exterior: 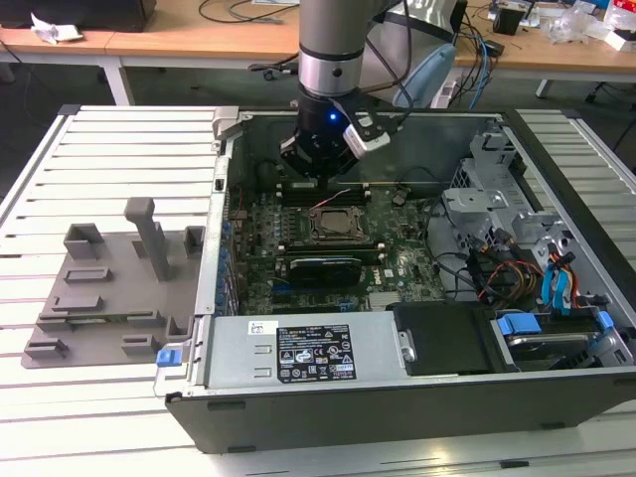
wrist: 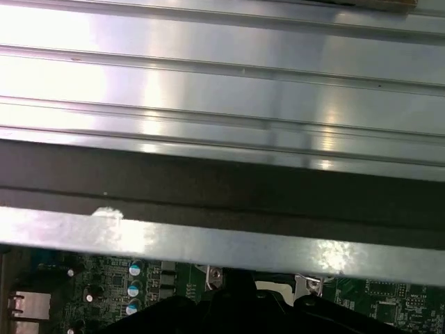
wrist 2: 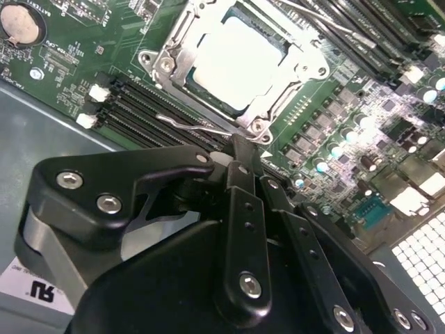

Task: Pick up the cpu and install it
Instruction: 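Install the first cpu locking lever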

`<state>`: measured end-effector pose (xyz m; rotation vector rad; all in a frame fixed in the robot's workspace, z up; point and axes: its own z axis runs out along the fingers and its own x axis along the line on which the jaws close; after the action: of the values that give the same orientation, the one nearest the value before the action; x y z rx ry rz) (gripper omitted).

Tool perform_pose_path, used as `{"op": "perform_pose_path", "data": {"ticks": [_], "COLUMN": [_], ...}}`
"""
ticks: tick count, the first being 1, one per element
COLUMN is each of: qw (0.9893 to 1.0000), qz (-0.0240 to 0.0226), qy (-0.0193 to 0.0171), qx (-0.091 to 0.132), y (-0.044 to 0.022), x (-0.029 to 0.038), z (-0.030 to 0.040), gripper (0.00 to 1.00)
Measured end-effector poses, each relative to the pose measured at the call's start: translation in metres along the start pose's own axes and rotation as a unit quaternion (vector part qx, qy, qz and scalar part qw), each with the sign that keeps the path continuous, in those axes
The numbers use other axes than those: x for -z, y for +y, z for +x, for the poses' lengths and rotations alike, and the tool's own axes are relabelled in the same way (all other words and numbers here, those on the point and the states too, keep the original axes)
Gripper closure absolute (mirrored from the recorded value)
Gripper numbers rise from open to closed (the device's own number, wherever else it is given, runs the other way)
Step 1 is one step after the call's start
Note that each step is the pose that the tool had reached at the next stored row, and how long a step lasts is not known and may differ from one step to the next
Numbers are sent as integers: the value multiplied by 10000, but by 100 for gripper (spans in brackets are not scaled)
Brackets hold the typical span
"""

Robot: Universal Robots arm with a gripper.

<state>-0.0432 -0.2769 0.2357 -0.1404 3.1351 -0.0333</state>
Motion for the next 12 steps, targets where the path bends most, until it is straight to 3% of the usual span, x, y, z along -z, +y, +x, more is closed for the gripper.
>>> {"op": "perform_pose_path", "data": {"ticks": [3,12], "qw": [10000,10000], "qz": [0,-1], "qy": [1,1], "qx": [-1,0], "y": [41,60], "x": [-35,-126], "z": [-55,-160], "gripper": [89,89]}}
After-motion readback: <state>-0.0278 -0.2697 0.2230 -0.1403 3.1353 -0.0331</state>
